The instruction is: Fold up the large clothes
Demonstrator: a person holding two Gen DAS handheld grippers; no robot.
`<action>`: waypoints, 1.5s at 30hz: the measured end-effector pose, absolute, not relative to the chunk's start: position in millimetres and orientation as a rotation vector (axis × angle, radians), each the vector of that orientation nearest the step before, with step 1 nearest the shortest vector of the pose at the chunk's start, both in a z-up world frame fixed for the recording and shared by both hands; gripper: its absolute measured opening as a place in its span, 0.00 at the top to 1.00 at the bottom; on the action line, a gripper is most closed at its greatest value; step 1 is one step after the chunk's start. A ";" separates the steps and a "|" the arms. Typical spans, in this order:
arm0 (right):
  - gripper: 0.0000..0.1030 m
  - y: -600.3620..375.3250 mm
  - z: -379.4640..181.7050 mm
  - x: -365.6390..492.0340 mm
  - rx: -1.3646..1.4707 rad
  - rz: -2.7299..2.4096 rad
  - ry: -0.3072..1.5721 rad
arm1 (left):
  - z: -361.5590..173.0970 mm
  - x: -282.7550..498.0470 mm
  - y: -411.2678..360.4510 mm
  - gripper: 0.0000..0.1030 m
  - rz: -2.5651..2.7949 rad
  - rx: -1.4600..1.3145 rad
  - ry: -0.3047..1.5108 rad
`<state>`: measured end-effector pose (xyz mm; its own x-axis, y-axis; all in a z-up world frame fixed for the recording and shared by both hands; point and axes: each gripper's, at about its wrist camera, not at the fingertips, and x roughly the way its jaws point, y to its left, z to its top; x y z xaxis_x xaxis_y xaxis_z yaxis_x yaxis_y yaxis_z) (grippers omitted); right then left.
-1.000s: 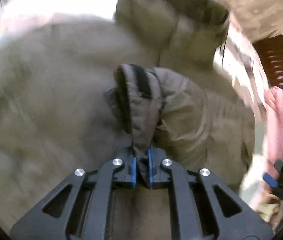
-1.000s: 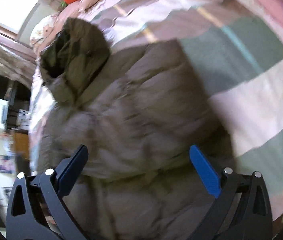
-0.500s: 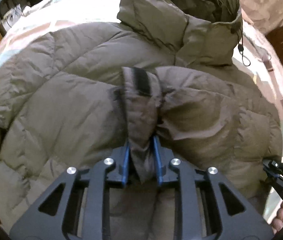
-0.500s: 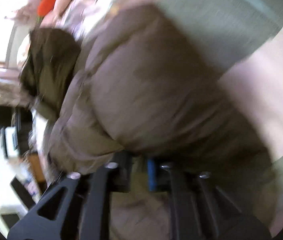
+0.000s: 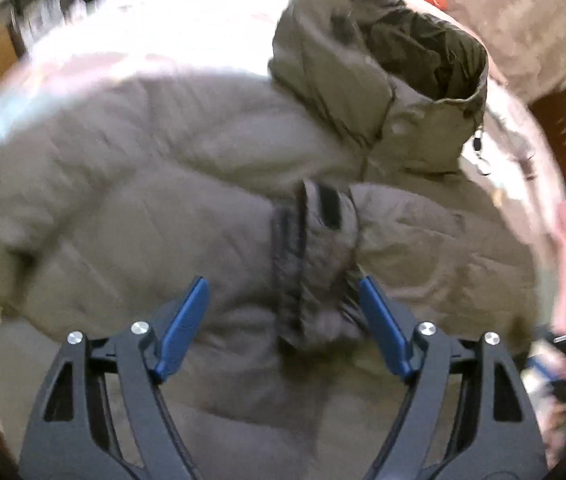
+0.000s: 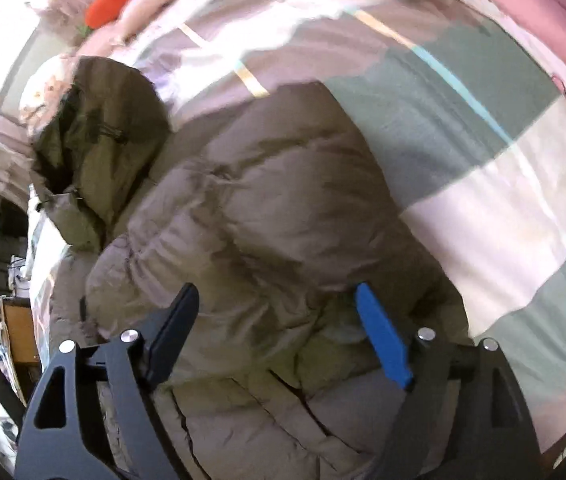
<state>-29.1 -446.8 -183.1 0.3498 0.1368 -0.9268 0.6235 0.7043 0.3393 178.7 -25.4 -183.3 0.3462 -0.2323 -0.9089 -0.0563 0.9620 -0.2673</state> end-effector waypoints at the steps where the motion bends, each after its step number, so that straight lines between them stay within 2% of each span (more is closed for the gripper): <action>1: 0.21 -457.0 -192.8 -37.2 0.797 -0.383 1.224 | -190.4 179.3 -25.4 0.24 -0.141 -0.320 1.253; 4: 0.21 -467.4 -219.4 -42.3 0.924 -0.408 1.283 | -207.8 178.0 -41.0 0.23 -0.171 -0.327 1.316; 5: 0.21 -470.0 -228.8 -45.0 0.946 -0.404 1.284 | -212.3 178.3 -47.7 0.29 -0.177 -0.302 1.327; 6: 0.21 -472.4 -237.2 -44.0 0.980 -0.396 1.276 | -215.6 177.7 -52.7 0.43 -0.175 -0.277 1.330; 7: 0.29 -477.1 -246.0 -44.7 1.013 -0.384 1.262 | -221.9 178.9 -59.8 0.79 -0.169 -0.239 1.342; 8: 0.48 -478.9 -250.5 -49.0 1.040 -0.369 1.238 | -227.8 180.9 -64.6 0.87 -0.173 -0.229 1.360; 9: 0.76 -480.3 -252.0 -46.0 1.039 -0.354 1.224 | -229.5 181.6 -65.3 0.89 -0.165 -0.239 1.356; 10: 0.85 -480.3 -249.7 -42.4 1.032 -0.334 1.209 | -228.8 182.9 -64.5 0.90 -0.136 -0.244 1.341; 12: 0.90 -475.5 -237.7 -34.8 1.010 -0.286 1.166 | -220.5 186.6 -63.4 0.91 -0.076 -0.214 1.280; 15: 0.90 -454.1 -213.9 -17.9 0.898 -0.161 1.128 | -211.5 191.1 -60.2 0.91 0.012 -0.139 1.201; 18: 0.90 -447.1 -222.0 -11.7 0.850 -0.169 1.218 | -223.5 195.2 -59.2 0.91 0.022 -0.137 1.251; 20: 0.79 -458.0 -242.4 -12.4 0.903 -0.241 1.315 | -226.6 194.8 -62.8 0.90 0.004 -0.126 1.266; 21: 0.65 -465.7 -247.0 -14.6 0.952 -0.278 1.339 | -224.7 194.6 -65.3 0.90 -0.005 -0.113 1.260; 22: 0.58 -470.7 -245.9 -19.5 0.982 -0.311 1.342 | -221.8 194.3 -68.6 0.89 -0.015 -0.096 1.253; 27: 0.57 -496.8 -194.8 -25.4 0.851 -0.574 1.188 | -221.6 187.5 -69.3 0.87 -0.045 -0.089 1.273; 29: 0.57 -498.7 -177.6 -19.9 0.844 -0.510 1.043 | -220.3 186.1 -74.0 0.87 -0.052 -0.053 1.268; 32: 0.57 -481.3 -178.9 3.6 0.759 -0.343 1.052 | -221.0 183.7 -77.8 0.87 -0.058 -0.027 1.264; 36: 0.58 -468.6 -240.2 23.2 0.704 -0.395 1.342 | -220.4 184.0 -69.3 0.76 -0.049 -0.027 1.270; 39: 0.56 -481.4 -252.0 30.6 0.763 -0.424 1.367 | -205.2 179.3 -37.0 0.55 -0.075 -0.096 1.255; 41: 0.43 -482.6 -241.3 36.2 0.777 -0.420 1.345 | -186.6 175.2 -5.5 0.20 -0.080 -0.173 1.188; 42: 0.32 -480.4 -233.2 40.5 0.772 -0.417 1.321 | -174.2 172.2 23.5 0.14 -0.062 -0.247 1.128; 43: 0.28 -477.2 -226.2 44.8 0.757 -0.420 1.306 | -168.1 170.1 48.9 0.10 -0.034 -0.317 1.097; 45: 0.28 -469.2 -220.4 51.3 0.732 -0.407 1.296 | -164.9 163.8 117.2 0.10 0.075 -0.524 1.067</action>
